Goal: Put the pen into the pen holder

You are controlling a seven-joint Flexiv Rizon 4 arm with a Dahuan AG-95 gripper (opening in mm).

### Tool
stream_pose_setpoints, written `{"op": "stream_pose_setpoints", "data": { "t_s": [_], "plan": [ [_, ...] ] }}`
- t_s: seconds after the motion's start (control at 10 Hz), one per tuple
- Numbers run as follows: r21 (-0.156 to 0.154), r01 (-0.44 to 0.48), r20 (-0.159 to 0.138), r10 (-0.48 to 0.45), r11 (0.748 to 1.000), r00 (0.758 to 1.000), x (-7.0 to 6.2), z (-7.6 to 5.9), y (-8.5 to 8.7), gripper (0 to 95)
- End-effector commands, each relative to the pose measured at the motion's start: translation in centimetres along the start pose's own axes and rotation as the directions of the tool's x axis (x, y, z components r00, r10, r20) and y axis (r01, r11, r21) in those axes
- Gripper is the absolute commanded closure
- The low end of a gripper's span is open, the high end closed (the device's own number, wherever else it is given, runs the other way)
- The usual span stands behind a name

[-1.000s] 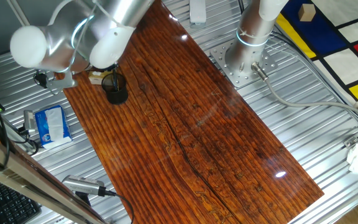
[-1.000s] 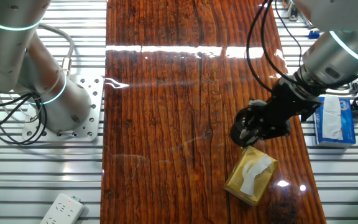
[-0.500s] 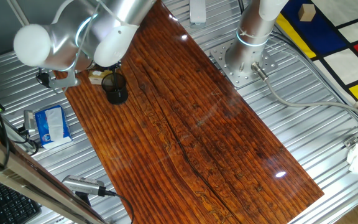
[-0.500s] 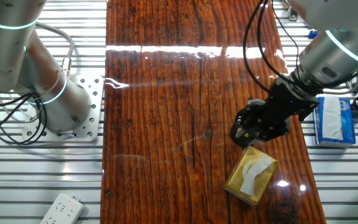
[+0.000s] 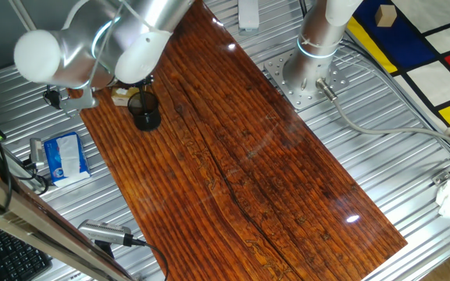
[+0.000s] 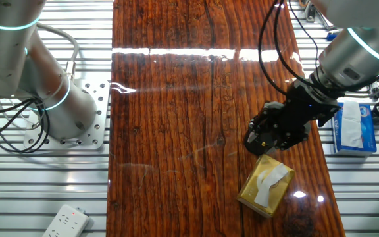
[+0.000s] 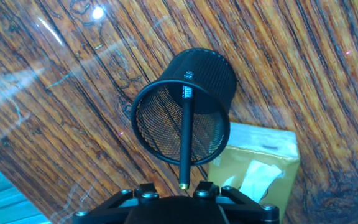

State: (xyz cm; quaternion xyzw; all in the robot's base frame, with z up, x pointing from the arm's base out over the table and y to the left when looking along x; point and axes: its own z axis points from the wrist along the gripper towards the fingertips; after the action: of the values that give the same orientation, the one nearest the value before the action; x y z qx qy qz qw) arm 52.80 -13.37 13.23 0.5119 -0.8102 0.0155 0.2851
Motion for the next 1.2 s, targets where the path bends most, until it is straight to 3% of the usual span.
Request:
{"op": "stream_pose_setpoints", "data": {
  "t_s": [0.1, 0.4, 0.5, 0.6, 0.7, 1.0, 1.2],
  "plan": [
    [-0.002, -0.001, 0.006, 0.001, 1.0, 1.0, 0.8, -0.5, 0.4, 57.0],
    [-0.008, -0.036, 0.018, 0.037, 0.999, 0.999, 2.0, -1.7, 1.7, 57.0],
    [-0.009, -0.051, 0.022, 0.051, 0.999, 0.998, 2.3, -2.1, 2.2, 76.0],
    [-0.012, -0.066, 0.028, 0.066, 0.998, 0.997, 2.4, -2.3, 2.4, 76.0],
    [-0.011, -0.083, 0.026, 0.084, 0.996, 0.996, 2.5, -2.4, 2.6, 95.0],
    [-0.015, -0.114, 0.033, 0.115, 0.993, 0.993, 2.6, -2.4, 2.6, 95.0],
    [-0.022, -0.192, 0.06, 0.193, 0.981, 0.979, 2.8, -2.9, 3.1, 95.0]
  ]
}}
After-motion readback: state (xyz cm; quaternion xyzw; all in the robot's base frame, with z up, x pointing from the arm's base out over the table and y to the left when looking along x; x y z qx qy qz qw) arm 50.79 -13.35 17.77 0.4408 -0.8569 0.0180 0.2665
